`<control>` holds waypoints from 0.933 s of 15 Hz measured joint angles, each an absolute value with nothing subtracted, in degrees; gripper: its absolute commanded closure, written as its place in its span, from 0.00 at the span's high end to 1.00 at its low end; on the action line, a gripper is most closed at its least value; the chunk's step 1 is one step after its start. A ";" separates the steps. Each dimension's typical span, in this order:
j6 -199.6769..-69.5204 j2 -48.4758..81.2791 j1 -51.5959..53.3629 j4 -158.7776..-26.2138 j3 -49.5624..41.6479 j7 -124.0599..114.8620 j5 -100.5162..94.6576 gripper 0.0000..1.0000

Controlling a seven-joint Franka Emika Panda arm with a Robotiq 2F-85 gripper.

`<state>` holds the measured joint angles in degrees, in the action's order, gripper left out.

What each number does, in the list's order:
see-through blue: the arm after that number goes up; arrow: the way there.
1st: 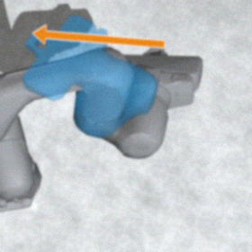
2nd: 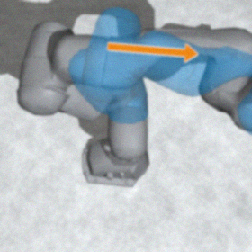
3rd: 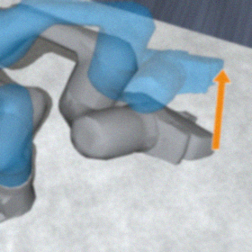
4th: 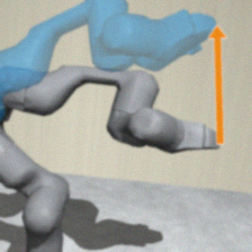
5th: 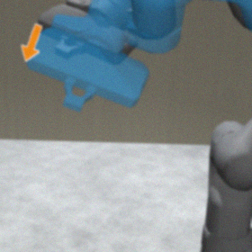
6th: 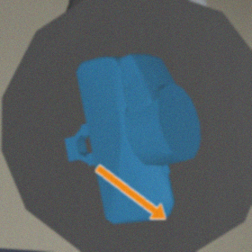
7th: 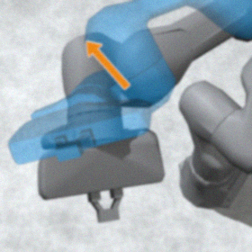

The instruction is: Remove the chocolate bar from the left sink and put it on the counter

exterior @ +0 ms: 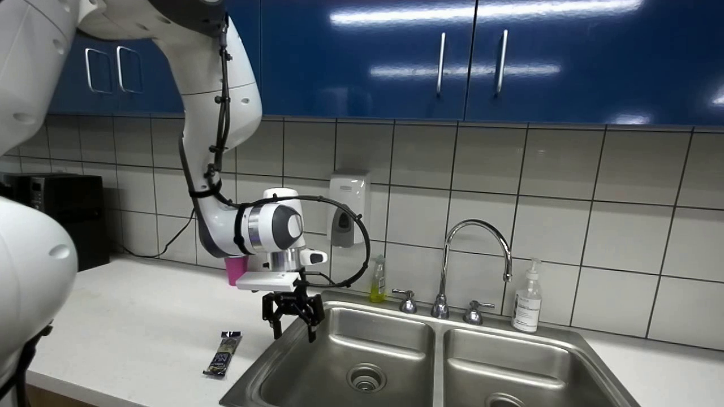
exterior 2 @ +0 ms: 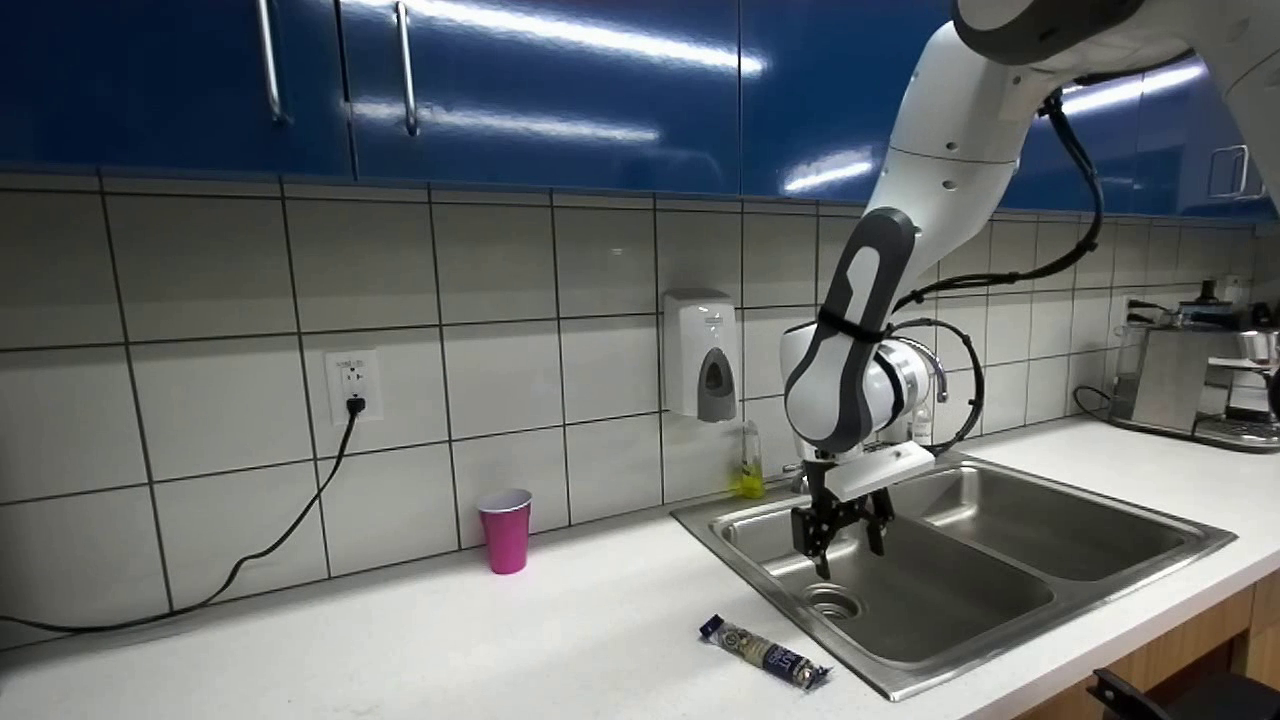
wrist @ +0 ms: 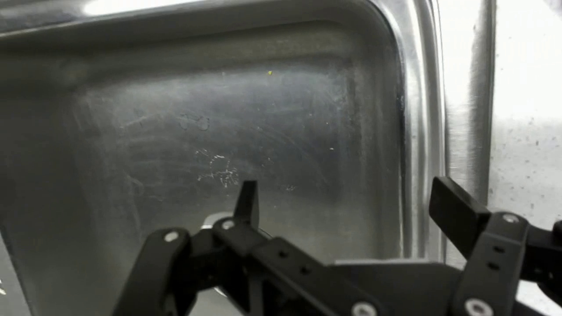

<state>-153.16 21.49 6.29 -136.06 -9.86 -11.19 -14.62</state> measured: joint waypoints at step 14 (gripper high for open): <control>-153.13 13.56 5.80 -148.11 -16.18 -15.38 -17.95 1.00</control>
<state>-153.13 13.56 5.80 -148.11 -16.18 -15.38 -17.95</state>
